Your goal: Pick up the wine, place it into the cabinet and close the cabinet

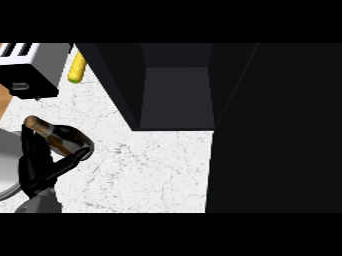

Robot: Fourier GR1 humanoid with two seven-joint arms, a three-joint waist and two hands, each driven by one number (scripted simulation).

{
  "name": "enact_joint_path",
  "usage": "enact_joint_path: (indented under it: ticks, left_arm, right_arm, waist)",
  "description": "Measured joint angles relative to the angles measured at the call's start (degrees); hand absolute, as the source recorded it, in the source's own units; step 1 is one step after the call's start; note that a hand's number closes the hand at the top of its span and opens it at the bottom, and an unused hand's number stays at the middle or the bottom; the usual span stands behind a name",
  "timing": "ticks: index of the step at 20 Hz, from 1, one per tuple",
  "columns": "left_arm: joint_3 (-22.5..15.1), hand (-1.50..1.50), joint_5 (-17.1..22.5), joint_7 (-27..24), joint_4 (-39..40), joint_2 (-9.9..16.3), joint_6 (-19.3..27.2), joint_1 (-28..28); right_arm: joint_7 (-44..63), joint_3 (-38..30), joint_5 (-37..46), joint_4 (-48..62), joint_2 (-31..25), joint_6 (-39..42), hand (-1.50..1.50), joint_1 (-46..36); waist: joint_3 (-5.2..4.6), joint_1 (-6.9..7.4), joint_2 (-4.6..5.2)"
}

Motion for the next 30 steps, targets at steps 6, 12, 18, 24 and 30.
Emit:
enact_joint_path:
  ticks: [6, 12, 18, 24, 30]
  left_arm:
    - [0.9, -1.50, 1.0, -3.9, 7.6, 0.6, -2.4, -2.7]
    - [1.8, -1.50, 2.1, -7.5, 13.7, 1.2, -3.9, -5.6]
    - [2.7, 1.50, 4.0, -10.2, 18.2, 2.2, -7.5, -7.9]
    - [0.9, 1.50, 3.2, -12.3, 21.5, 2.9, -11.5, -9.8]
    - [-2.9, 1.50, -1.5, -13.9, 21.2, 5.0, -10.3, -10.1]
  right_arm:
    - [1.4, 1.1, 0.2, 0.1, 0.7, -0.8, -1.50, -1.5]
    - [2.0, 0.1, 0.2, 0.3, 0.3, -0.6, -1.50, -2.7]
    - [1.4, 0.9, 0.5, 0.4, 1.1, -0.6, -1.50, -2.0]
    - [2.2, 1.2, 0.5, 0.1, 1.3, -0.9, -1.50, -2.0]
    - [0.4, 0.8, 0.6, 0.5, 1.5, 0.4, -1.50, -0.6]
  waist:
    - [-0.01, -0.02, 0.02]
    - [-0.02, -0.01, 0.03]
    - [-0.02, -0.03, 0.02]
    - [0.01, -0.15, -0.01]
    - [0.07, -0.10, -0.10]
